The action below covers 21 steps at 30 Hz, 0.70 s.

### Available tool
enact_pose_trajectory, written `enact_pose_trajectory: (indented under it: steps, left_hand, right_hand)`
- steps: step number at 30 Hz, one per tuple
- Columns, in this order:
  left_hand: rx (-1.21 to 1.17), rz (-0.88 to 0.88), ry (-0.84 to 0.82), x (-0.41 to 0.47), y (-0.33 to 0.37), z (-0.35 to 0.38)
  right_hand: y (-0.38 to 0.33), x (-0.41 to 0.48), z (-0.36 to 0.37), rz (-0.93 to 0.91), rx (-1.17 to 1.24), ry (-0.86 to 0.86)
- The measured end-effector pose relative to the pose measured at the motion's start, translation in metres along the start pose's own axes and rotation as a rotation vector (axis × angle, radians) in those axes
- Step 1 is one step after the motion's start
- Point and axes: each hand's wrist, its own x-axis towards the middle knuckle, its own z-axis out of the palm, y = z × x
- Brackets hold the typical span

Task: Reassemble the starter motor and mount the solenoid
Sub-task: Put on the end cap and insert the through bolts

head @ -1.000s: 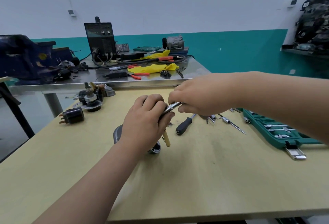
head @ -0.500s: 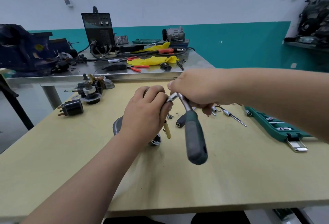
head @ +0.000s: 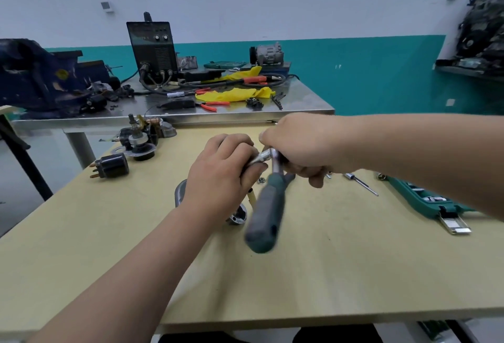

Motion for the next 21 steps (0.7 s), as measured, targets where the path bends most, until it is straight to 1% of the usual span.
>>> enact_pose_trajectory:
  steps: [1, 2, 3, 5, 6, 7, 8, 9, 12, 13, 14, 16, 18, 20, 21]
  left_hand:
    - [0.016, 0.012, -0.004, 0.001, 0.000, 0.000]
    - [0.027, 0.025, -0.005, 0.001, 0.001, 0.000]
    - [0.034, 0.034, -0.004, 0.001, 0.001, 0.000]
    - [0.039, 0.036, -0.009, 0.000, 0.000, -0.001]
    - [0.033, 0.033, -0.012, -0.001, -0.001, -0.001]
    - [0.023, 0.032, -0.012, -0.001, -0.002, -0.001]
    - [0.017, 0.033, -0.008, -0.002, -0.003, -0.001]
    - [0.015, 0.034, 0.000, -0.001, -0.003, 0.000]
    - [0.015, 0.029, 0.023, 0.000, -0.002, 0.003]
    - [0.011, 0.015, 0.023, 0.000, -0.004, 0.004]
    - [0.002, 0.007, 0.021, -0.001, -0.005, 0.004]
    - [-0.014, 0.004, 0.014, 0.000, -0.005, 0.004]
    - [-0.005, 0.019, 0.015, 0.000, -0.005, 0.003]
    - [0.019, 0.043, 0.018, 0.001, -0.005, 0.001]
    - [0.022, 0.039, 0.007, 0.001, -0.004, 0.000]
  right_hand:
    - [0.000, -0.002, 0.000, 0.043, 0.075, -0.040]
    - [0.001, -0.001, -0.001, -0.013, 0.015, -0.036]
    - [0.002, 0.000, -0.003, -0.145, -0.184, 0.008]
    - [0.005, 0.001, -0.008, -0.461, -0.670, 0.151]
    - [0.004, 0.000, -0.013, -0.596, -0.907, 0.191]
    - [0.002, -0.001, -0.016, -0.708, -1.074, 0.187]
    - [0.002, -0.001, -0.019, -0.770, -1.169, 0.162]
    - [0.003, 0.000, -0.021, -0.766, -1.138, 0.138]
    - [0.003, 0.005, -0.011, -0.551, -0.718, 0.170]
    - [0.000, 0.008, -0.005, -0.473, -0.639, 0.154]
    - [-0.002, 0.009, -0.001, -0.406, -0.612, 0.146]
    - [-0.008, 0.008, 0.004, -0.310, -0.620, 0.154]
    - [-0.008, 0.009, 0.000, -0.310, -0.626, 0.115]
    - [-0.005, 0.005, -0.006, -0.415, -0.750, 0.160]
    - [-0.002, 0.005, -0.007, -0.516, -0.843, 0.199]
